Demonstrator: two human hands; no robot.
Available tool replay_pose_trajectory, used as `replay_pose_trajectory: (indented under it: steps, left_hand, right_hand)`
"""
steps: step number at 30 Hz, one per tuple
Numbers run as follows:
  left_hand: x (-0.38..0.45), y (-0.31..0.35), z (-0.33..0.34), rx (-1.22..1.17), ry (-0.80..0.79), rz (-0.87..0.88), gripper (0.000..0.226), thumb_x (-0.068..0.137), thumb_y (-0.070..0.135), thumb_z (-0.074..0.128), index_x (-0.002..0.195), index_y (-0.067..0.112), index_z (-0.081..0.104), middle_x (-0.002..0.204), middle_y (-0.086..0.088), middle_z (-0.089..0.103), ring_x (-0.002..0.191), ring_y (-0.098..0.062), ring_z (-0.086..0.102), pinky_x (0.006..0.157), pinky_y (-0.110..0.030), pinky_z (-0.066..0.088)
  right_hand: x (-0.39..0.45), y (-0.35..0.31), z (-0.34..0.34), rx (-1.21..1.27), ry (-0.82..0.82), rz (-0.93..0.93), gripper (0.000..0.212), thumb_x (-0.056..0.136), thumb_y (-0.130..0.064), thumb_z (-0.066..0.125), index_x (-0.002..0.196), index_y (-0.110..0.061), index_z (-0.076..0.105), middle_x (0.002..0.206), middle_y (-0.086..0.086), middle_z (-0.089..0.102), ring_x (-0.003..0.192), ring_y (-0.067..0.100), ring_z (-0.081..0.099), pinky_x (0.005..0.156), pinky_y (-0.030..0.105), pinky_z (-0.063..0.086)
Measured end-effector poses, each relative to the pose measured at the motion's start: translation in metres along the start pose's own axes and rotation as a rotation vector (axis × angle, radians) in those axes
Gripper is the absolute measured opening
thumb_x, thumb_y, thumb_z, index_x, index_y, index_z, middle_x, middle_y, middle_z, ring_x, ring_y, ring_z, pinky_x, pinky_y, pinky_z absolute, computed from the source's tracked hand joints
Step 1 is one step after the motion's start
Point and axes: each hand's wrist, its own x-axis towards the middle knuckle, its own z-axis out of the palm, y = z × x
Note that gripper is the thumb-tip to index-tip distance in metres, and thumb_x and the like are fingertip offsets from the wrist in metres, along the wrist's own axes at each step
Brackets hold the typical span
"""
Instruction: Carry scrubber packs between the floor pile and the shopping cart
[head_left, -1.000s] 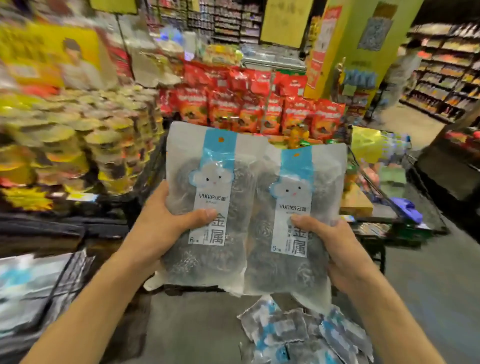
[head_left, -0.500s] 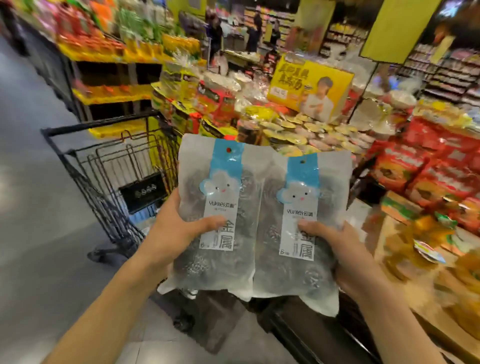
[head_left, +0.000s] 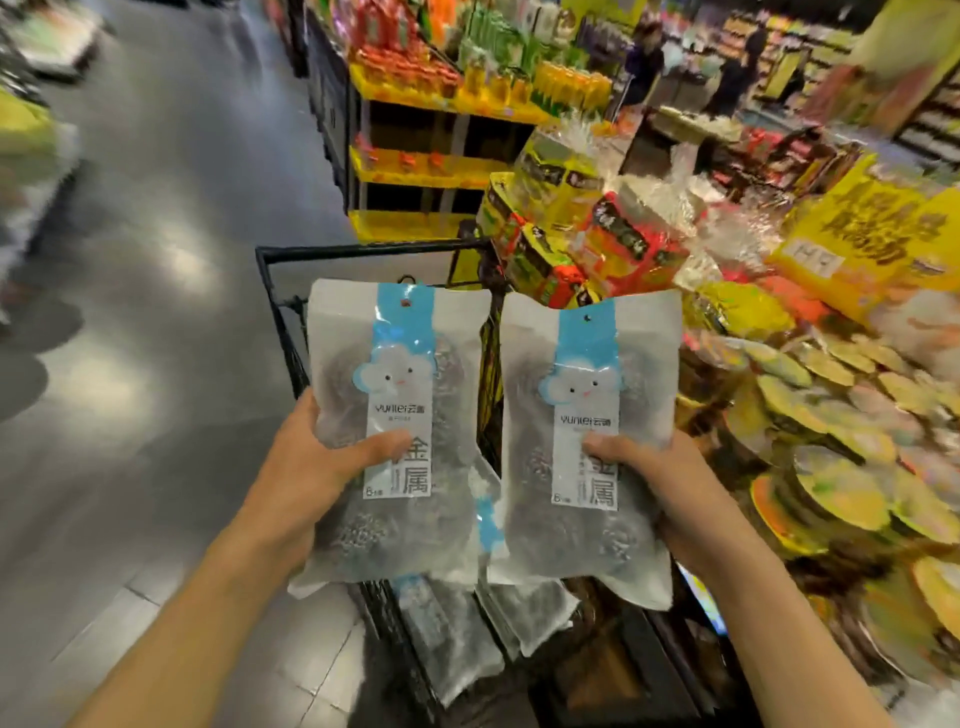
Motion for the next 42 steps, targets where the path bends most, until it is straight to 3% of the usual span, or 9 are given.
replay_pose_trajectory:
  steps: [2, 6, 9, 16, 22, 28, 32, 39, 42]
  left_hand:
    - [0.021, -0.013, 0.009, -0.01, 0.076, -0.005, 0.101, 0.031, 0.048, 0.102, 0.122, 0.035, 0.062, 0.114, 0.002, 0.078, 0.103, -0.022, 0.076, 0.087, -0.047, 0.058]
    - [0.06, -0.048, 0.033, -0.064, 0.26, -0.082, 0.078, 0.056, 0.019, 0.093, 0.126, 0.031, 0.061, 0.112, -0.002, 0.079, 0.096, -0.027, 0.078, 0.085, -0.048, 0.06]
    - [0.086, -0.074, 0.052, -0.039, 0.383, -0.108, 0.069, 0.061, 0.017, 0.088, 0.124, 0.024, 0.062, 0.107, 0.0, 0.08, 0.096, -0.025, 0.078, 0.082, -0.046, 0.061]
    - [0.144, -0.126, 0.053, -0.026, 0.422, -0.176, 0.067, 0.073, 0.009, 0.086, 0.132, 0.021, 0.056, 0.116, -0.004, 0.077, 0.103, -0.028, 0.076, 0.093, -0.055, 0.058]
    - [0.199, -0.209, 0.038, -0.004, 0.436, -0.233, 0.067, 0.072, 0.009, 0.087, 0.131, 0.021, 0.057, 0.114, -0.002, 0.078, 0.103, -0.025, 0.076, 0.092, -0.054, 0.059]
    - [0.238, -0.3, 0.024, 0.091, 0.469, -0.288, 0.076, 0.07, 0.02, 0.094, 0.137, 0.019, 0.057, 0.121, 0.001, 0.076, 0.111, -0.019, 0.073, 0.101, -0.052, 0.056]
    - [0.249, -0.338, 0.019, 0.106, 0.525, -0.286, 0.059, 0.073, 0.01, 0.091, 0.12, 0.027, 0.059, 0.112, 0.005, 0.078, 0.104, -0.016, 0.075, 0.096, -0.05, 0.059]
    - [0.249, -0.343, 0.02, 0.109, 0.533, -0.311, 0.065, 0.073, 0.014, 0.091, 0.129, 0.022, 0.059, 0.111, 0.004, 0.079, 0.1, -0.018, 0.077, 0.089, -0.047, 0.061]
    - [0.249, -0.341, 0.022, 0.134, 0.54, -0.333, 0.063, 0.072, 0.013, 0.091, 0.124, 0.025, 0.058, 0.108, 0.006, 0.079, 0.096, -0.017, 0.078, 0.084, -0.047, 0.063]
  right_hand:
    - [0.048, 0.006, -0.006, -0.027, -0.054, -0.002, 0.028, 0.087, 0.002, 0.069, 0.112, -0.009, 0.074, 0.103, 0.01, 0.08, 0.09, 0.025, 0.078, 0.068, 0.03, 0.062]
    - [0.136, 0.027, -0.016, -0.076, -0.195, 0.029, 0.031, 0.087, 0.0, 0.072, 0.117, -0.01, 0.073, 0.107, 0.007, 0.08, 0.097, 0.024, 0.077, 0.078, 0.033, 0.063]
    - [0.191, 0.049, -0.019, -0.122, -0.278, 0.032, 0.04, 0.084, 0.001, 0.076, 0.122, -0.011, 0.07, 0.109, 0.004, 0.079, 0.102, 0.023, 0.076, 0.088, 0.038, 0.062]
    - [0.281, 0.112, -0.011, -0.15, -0.384, 0.12, 0.037, 0.085, -0.001, 0.075, 0.121, -0.01, 0.071, 0.108, 0.004, 0.08, 0.101, 0.021, 0.076, 0.076, 0.026, 0.061]
    - [0.335, 0.205, 0.003, -0.212, -0.371, 0.175, 0.032, 0.085, -0.01, 0.078, 0.117, -0.013, 0.074, 0.106, 0.004, 0.08, 0.099, 0.022, 0.077, 0.087, 0.04, 0.062]
    - [0.372, 0.299, 0.016, -0.307, -0.338, 0.237, 0.024, 0.087, -0.009, 0.079, 0.109, -0.015, 0.076, 0.099, -0.003, 0.081, 0.092, 0.016, 0.077, 0.08, 0.032, 0.063]
    - [0.407, 0.366, 0.017, -0.334, -0.32, 0.305, 0.019, 0.087, -0.013, 0.08, 0.104, -0.019, 0.075, 0.096, -0.003, 0.081, 0.09, 0.015, 0.077, 0.077, 0.029, 0.063]
    - [0.454, 0.448, 0.027, -0.463, -0.262, 0.427, 0.047, 0.079, -0.025, 0.088, 0.121, -0.01, 0.073, 0.111, 0.005, 0.078, 0.096, 0.021, 0.074, 0.096, 0.043, 0.059]
    - [0.457, 0.441, 0.035, -0.891, -0.206, 0.266, 0.066, 0.078, -0.045, 0.085, 0.131, -0.013, 0.061, 0.129, 0.009, 0.065, 0.119, 0.031, 0.062, 0.101, 0.045, 0.052]
